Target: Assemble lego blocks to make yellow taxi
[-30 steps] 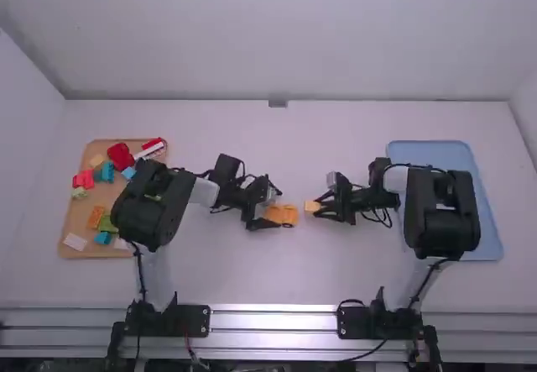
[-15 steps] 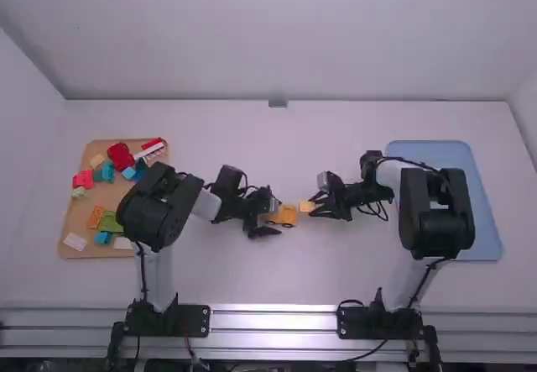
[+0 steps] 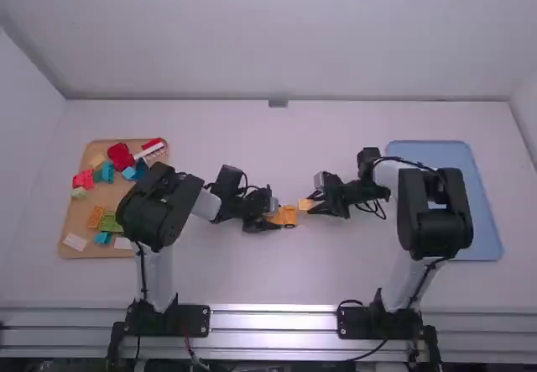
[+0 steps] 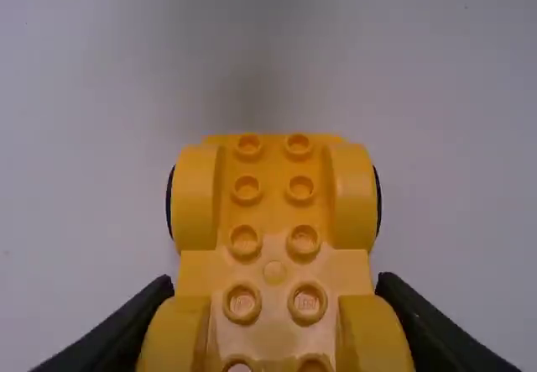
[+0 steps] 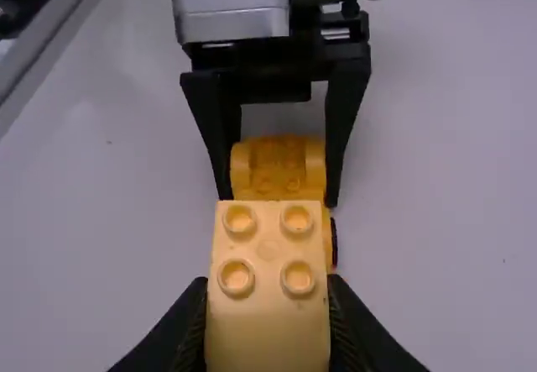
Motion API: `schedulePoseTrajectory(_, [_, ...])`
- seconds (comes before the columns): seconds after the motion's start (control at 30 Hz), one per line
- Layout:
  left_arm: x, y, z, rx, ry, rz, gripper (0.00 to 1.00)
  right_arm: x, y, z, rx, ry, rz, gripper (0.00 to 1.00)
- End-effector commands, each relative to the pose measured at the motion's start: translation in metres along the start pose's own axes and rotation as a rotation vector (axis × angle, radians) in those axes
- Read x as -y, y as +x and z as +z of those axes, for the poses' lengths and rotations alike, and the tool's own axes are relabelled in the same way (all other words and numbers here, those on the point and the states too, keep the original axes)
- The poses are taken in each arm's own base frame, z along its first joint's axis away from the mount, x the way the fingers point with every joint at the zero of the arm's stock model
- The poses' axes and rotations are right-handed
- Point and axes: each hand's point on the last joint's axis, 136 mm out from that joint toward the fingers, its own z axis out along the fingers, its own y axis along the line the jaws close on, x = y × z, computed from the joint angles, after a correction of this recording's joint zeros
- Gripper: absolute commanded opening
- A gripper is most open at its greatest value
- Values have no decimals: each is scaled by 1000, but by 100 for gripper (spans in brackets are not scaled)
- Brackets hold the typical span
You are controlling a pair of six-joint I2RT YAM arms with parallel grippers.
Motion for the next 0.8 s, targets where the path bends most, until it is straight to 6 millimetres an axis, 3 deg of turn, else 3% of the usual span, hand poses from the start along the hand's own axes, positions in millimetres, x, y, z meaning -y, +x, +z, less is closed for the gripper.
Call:
schedulePoseTrajectory(0.0, [6, 7, 2, -6, 18, -22, 51, 0, 3, 15, -75, -25, 22, 10])
schedulePoseTrajectory(0.13, [3, 7, 1, -5, 6, -50, 55, 4, 14, 30, -194, -17, 71, 6])
schedulePoseTrajectory(0.4, [2, 6, 1, -1, 1, -60, 61, 6, 9, 32, -171, -14, 86, 8])
schedulePoseTrajectory(0.77, [1, 5, 1, -2, 2, -62, 56, 4, 11, 45, -237, -27, 53, 8])
